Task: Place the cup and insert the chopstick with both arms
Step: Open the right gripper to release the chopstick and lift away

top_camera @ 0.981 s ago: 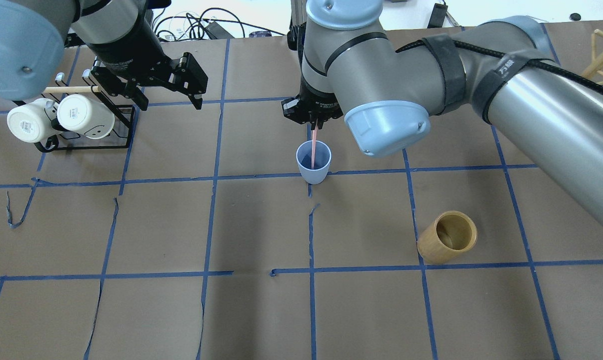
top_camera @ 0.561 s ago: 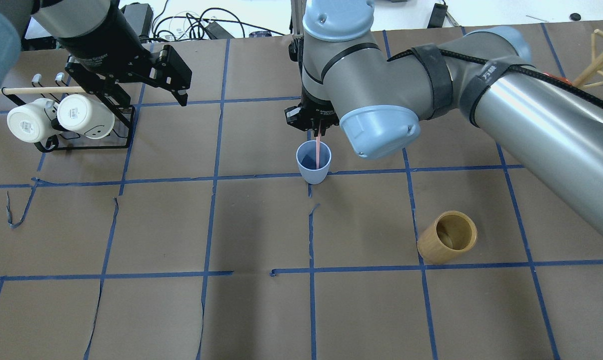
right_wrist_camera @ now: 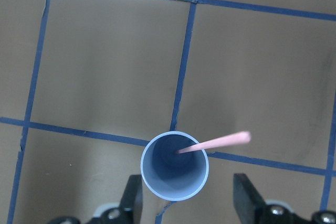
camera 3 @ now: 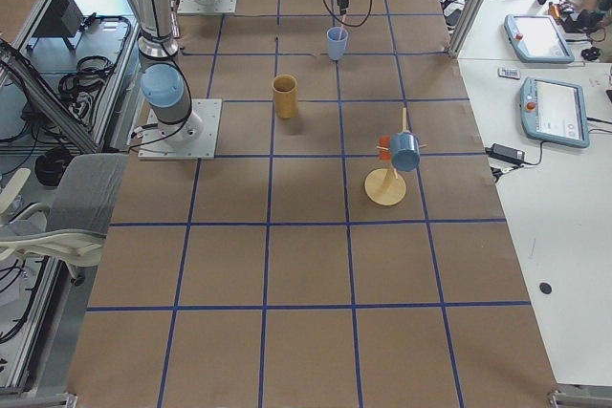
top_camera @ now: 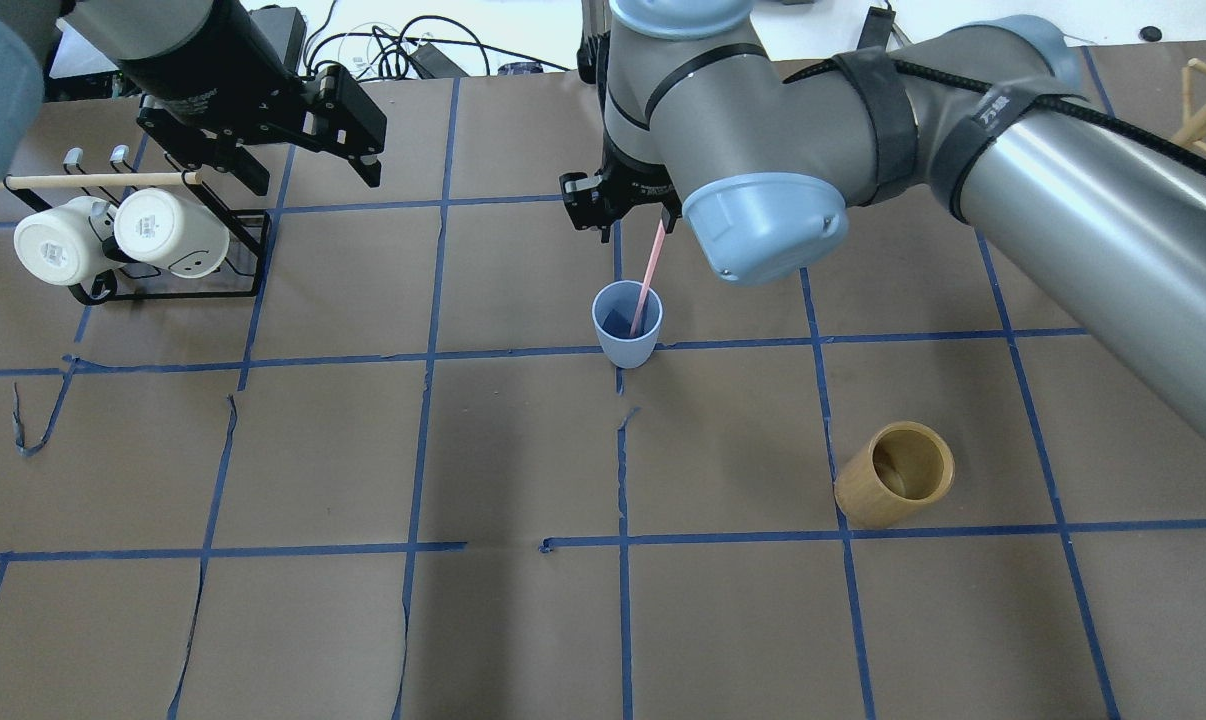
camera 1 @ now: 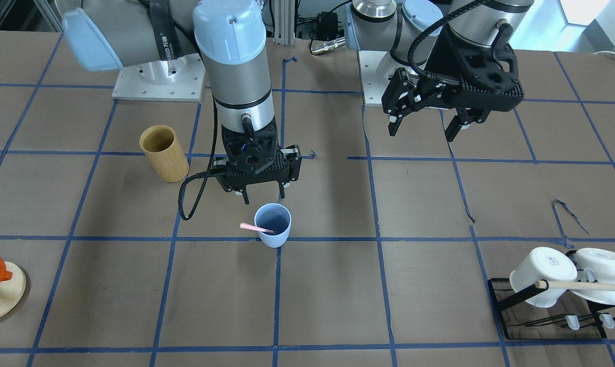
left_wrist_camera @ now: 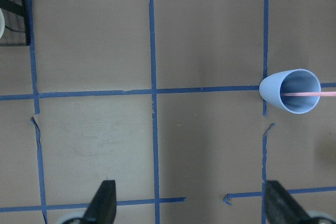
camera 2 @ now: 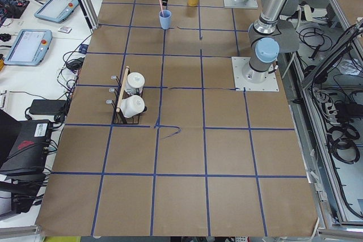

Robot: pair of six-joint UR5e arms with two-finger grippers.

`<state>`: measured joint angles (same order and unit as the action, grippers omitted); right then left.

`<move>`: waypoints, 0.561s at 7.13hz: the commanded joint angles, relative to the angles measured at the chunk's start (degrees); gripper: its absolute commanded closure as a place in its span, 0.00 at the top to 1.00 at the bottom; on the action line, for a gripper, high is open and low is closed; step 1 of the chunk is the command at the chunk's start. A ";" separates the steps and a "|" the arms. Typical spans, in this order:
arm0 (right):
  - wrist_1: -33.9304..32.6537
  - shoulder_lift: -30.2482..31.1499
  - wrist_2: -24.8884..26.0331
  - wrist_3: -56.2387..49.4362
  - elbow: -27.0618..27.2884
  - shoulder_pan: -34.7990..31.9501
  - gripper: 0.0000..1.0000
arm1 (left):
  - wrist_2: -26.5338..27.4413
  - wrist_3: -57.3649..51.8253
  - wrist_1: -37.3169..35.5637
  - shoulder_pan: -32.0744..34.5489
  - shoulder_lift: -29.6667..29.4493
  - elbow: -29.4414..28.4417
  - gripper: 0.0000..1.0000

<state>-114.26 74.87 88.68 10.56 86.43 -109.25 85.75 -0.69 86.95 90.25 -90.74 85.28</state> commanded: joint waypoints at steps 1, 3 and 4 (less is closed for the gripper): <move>10.75 0.62 0.00 -0.10 -8.26 2.27 0.91 | 0.74 -0.28 -1.60 -0.77 -1.27 0.15 1.00; 18.77 4.03 0.44 -7.08 -8.82 8.75 0.91 | 0.99 0.42 -3.62 -0.78 -2.16 -1.34 1.00; 24.73 6.66 0.26 -11.66 -8.47 13.14 0.91 | 0.91 0.51 -3.89 -0.86 -2.77 -2.13 1.00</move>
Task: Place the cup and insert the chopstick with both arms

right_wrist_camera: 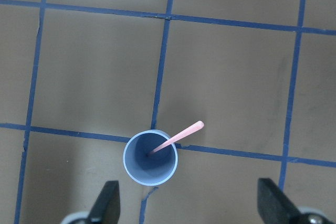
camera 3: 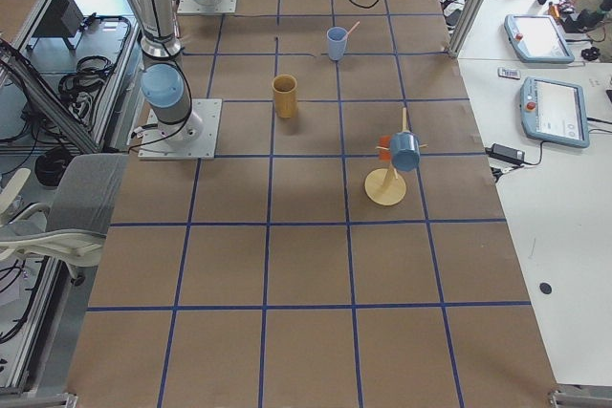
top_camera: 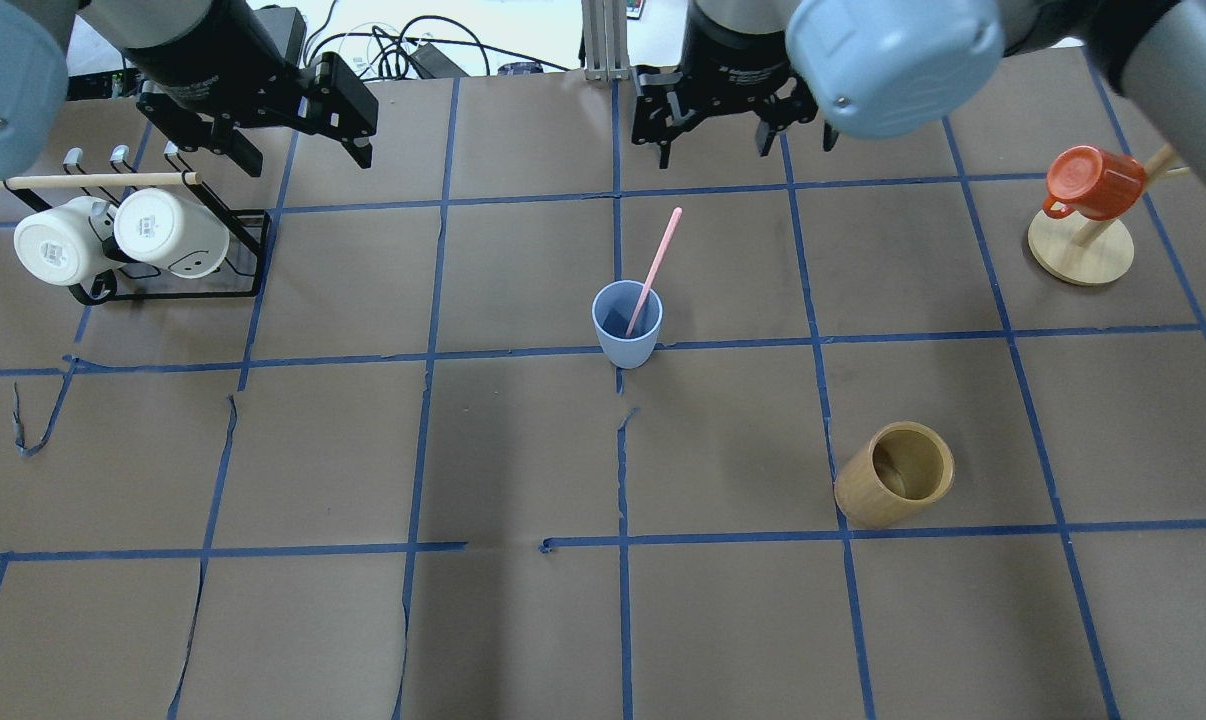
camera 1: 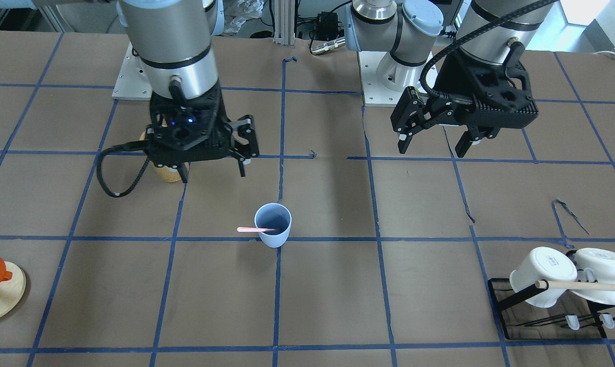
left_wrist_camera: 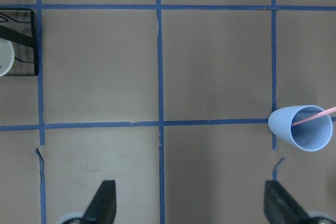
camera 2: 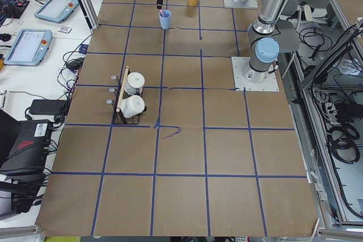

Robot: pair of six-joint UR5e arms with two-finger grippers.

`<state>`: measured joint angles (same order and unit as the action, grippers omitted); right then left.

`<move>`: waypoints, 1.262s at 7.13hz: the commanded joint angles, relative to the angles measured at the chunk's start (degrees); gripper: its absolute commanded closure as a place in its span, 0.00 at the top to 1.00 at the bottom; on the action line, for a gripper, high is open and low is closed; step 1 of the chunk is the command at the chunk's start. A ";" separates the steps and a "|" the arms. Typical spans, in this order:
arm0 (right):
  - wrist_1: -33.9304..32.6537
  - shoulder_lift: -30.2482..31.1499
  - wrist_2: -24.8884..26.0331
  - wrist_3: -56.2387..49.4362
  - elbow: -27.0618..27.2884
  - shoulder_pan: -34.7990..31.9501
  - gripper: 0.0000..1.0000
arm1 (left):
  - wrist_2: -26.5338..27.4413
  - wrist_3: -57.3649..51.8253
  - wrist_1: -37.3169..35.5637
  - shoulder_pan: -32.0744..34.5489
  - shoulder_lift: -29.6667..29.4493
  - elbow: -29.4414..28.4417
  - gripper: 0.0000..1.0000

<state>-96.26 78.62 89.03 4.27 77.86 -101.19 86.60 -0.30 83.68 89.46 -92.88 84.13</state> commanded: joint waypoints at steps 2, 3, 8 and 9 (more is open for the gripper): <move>11.28 11.85 0.36 -14.98 7.61 9.33 0.85 | 0.41 0.04 -0.80 -0.07 -1.17 -0.46 1.00; 10.84 14.34 0.27 -15.17 8.09 10.21 0.95 | 0.67 0.12 -0.80 0.01 -1.43 -1.06 1.00; 4.07 13.93 0.18 -14.21 8.71 10.22 1.00 | 3.47 2.15 2.72 -0.07 -1.96 -0.97 1.00; 4.41 14.01 0.01 -10.20 8.45 10.22 1.00 | 3.48 2.41 2.81 -0.16 -1.78 -1.07 1.00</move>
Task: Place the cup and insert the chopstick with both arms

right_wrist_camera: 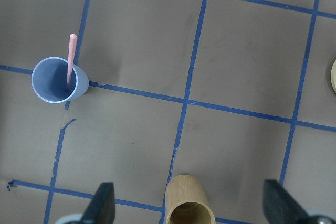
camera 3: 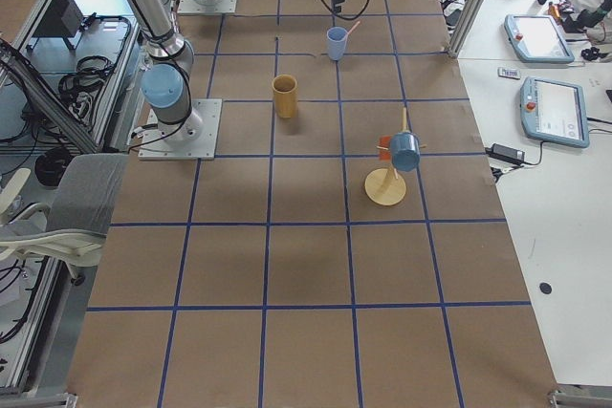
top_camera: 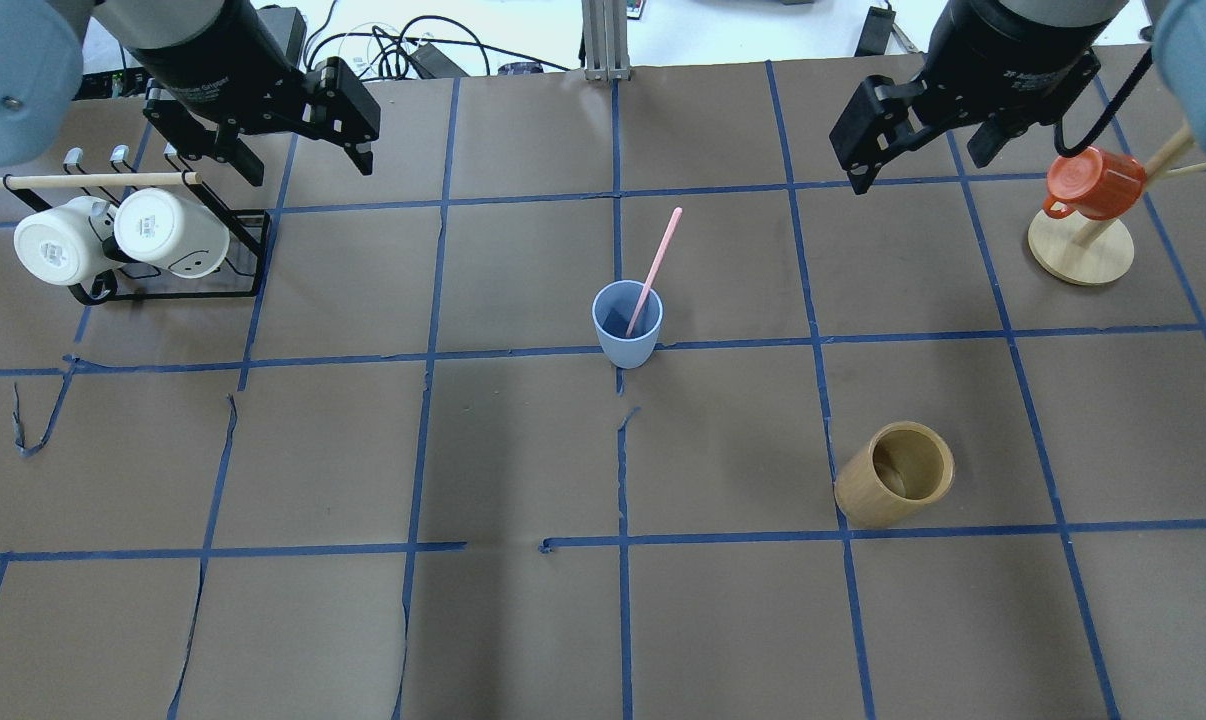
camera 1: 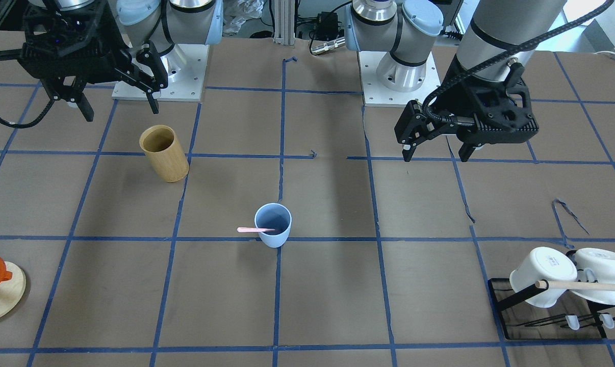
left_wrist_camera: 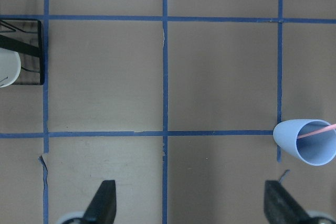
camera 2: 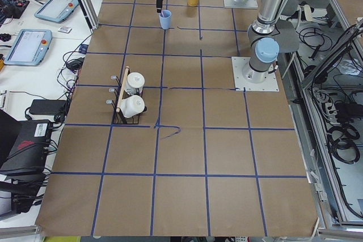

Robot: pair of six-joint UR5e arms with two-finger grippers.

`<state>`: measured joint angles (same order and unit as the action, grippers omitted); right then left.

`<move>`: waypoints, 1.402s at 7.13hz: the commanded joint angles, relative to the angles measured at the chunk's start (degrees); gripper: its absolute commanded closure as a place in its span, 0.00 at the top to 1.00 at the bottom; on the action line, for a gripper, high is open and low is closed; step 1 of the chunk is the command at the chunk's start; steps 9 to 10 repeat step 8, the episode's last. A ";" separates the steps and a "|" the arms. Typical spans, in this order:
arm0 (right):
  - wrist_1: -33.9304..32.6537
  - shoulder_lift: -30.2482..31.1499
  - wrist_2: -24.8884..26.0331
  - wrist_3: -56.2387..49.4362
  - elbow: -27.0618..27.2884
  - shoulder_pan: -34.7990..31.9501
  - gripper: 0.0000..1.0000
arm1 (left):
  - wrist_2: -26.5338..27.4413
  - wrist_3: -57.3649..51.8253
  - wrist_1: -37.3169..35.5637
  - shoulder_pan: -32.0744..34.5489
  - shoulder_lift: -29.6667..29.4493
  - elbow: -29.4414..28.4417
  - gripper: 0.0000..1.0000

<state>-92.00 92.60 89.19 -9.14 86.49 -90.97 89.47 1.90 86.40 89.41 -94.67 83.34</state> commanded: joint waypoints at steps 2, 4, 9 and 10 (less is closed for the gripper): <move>0.06 0.29 -0.16 4.21 -0.19 0.00 1.00 | -0.25 1.00 0.61 0.50 1.59 -0.46 1.00; -0.02 0.30 -0.16 4.74 -0.10 0.00 1.00 | 0.44 1.00 3.49 0.77 2.73 -0.90 1.00; 0.15 0.38 -0.16 5.27 -0.01 0.00 1.00 | 0.26 1.00 4.30 0.68 3.09 -0.90 1.00; 0.15 0.38 -0.16 5.27 -0.01 0.00 1.00 | 0.26 1.00 4.30 0.68 3.09 -0.90 1.00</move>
